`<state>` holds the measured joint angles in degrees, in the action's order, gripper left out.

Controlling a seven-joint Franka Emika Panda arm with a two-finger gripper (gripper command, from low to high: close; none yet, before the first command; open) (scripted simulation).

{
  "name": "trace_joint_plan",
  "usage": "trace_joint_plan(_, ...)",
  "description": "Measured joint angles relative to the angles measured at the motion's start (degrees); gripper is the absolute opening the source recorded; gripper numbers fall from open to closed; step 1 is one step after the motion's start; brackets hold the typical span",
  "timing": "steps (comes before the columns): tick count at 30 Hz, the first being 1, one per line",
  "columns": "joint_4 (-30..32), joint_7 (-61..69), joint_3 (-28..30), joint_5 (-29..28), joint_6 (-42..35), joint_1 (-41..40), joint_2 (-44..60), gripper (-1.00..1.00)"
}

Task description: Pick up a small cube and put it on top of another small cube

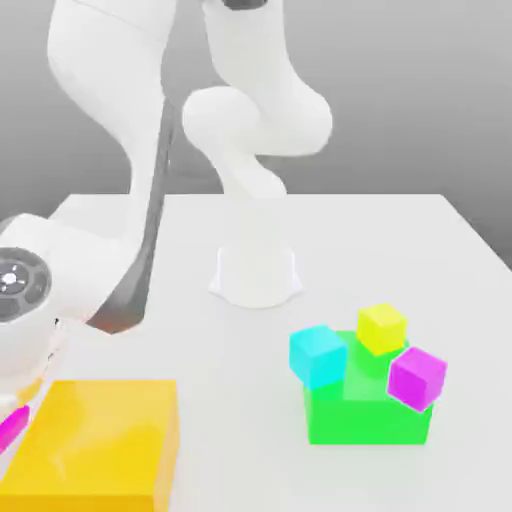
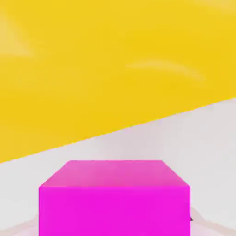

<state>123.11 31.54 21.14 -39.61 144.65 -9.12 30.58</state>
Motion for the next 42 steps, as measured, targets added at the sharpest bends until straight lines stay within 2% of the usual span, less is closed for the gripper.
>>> trace_joint_plan(7, -10.2, 12.2, 0.9, -13.0, -0.8, 4.4, 4.2, -1.00)
trace_joint_plan(9, -10.3, 12.9, -0.2, -14.5, -2.5, 7.5, 2.0, -1.00)
trace_joint_plan(12, -7.2, 10.4, -3.0, -12.9, -5.3, 11.6, -3.1, -1.00)
trace_joint_plan(22, 5.8, -3.6, -13.1, -2.3, -12.3, 23.1, -20.3, -1.00)
trace_joint_plan(31, 18.1, -17.8, -19.6, 10.7, -13.7, 34.7, -35.3, -1.00)
trace_joint_plan(36, 27.3, -28.5, -21.3, 20.5, -12.7, 37.1, -45.3, -1.00)
trace_joint_plan(42, 38.8, -39.2, -21.7, 35.6, -10.5, 41.9, -58.0, -1.00)
